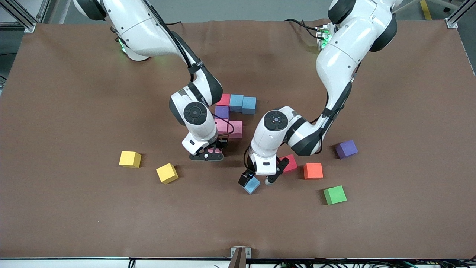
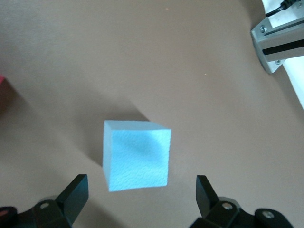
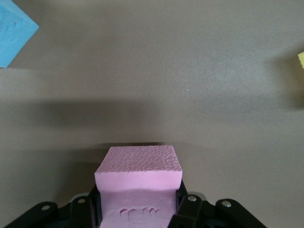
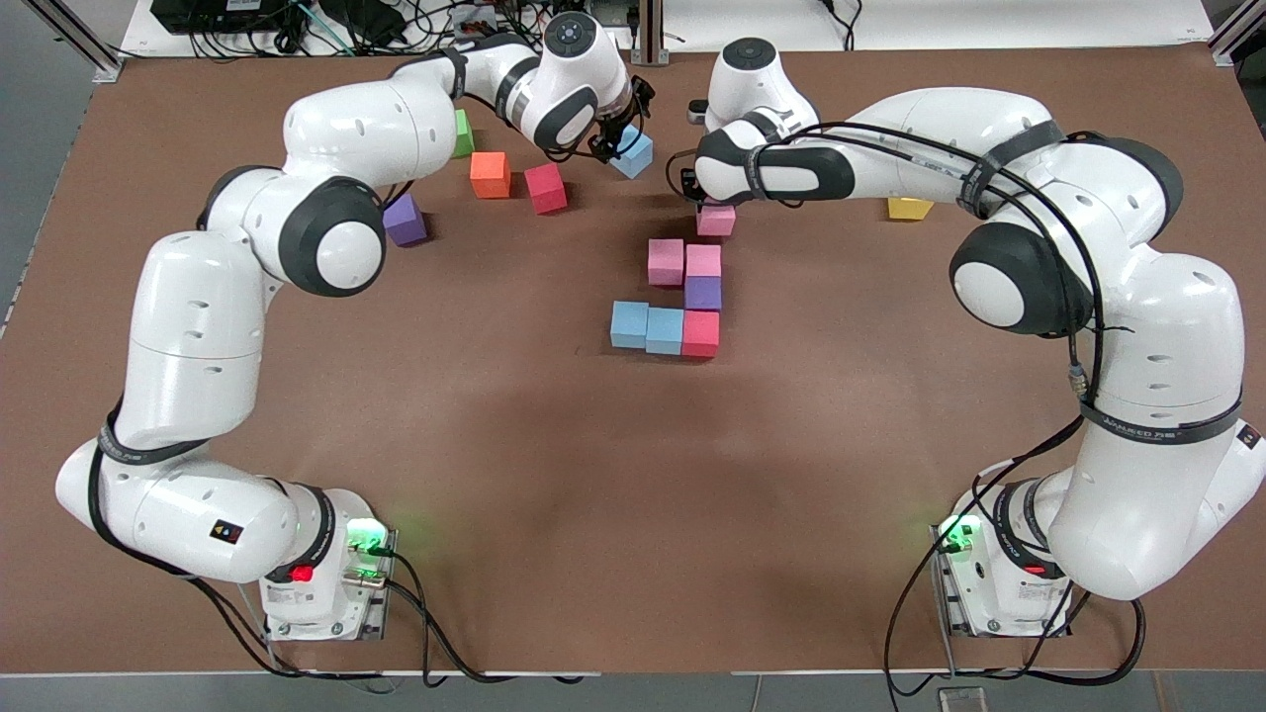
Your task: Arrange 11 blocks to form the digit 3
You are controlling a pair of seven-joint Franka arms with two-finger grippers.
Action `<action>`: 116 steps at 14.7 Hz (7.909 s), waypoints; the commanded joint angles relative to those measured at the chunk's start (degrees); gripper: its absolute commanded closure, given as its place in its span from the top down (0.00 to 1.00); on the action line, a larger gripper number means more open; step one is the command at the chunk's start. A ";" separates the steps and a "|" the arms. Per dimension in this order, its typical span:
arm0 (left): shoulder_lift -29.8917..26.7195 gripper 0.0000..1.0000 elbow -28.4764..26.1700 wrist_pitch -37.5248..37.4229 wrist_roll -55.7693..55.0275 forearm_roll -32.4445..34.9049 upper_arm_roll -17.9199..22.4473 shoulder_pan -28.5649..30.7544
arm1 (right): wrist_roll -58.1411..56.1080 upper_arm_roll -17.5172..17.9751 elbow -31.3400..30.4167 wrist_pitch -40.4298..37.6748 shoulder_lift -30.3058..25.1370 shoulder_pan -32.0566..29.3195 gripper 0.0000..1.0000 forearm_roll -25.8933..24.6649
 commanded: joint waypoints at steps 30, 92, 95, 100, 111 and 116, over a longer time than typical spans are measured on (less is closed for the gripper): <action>0.35 0.27 1.57 -7.07 -1.55 -8.23 1.98 0.26 | 4.86 -0.04 -0.43 -2.61 -0.42 1.64 1.00 2.71; -23.39 1.00 -28.14 -13.86 -42.02 -4.28 -1.88 -2.38 | -6.75 -2.85 16.09 -5.70 10.38 -0.48 0.02 3.41; -24.18 1.00 -28.15 -14.21 -39.65 -4.28 -4.61 2.36 | -6.40 -2.85 16.09 -8.16 10.38 -0.13 0.02 3.67; -24.71 1.00 -27.36 -16.23 -25.09 -4.28 -5.23 8.78 | -3.85 -2.85 16.00 -9.66 10.30 1.28 0.02 3.94; -18.48 1.00 -22.26 -16.15 15.44 -5.51 -4.61 12.66 | -3.40 -2.85 16.00 -9.92 10.03 2.86 0.02 3.94; -15.84 1.00 -20.41 -15.71 30.83 -5.86 -4.00 12.66 | -5.87 -2.85 16.00 -10.10 9.86 2.60 0.02 3.94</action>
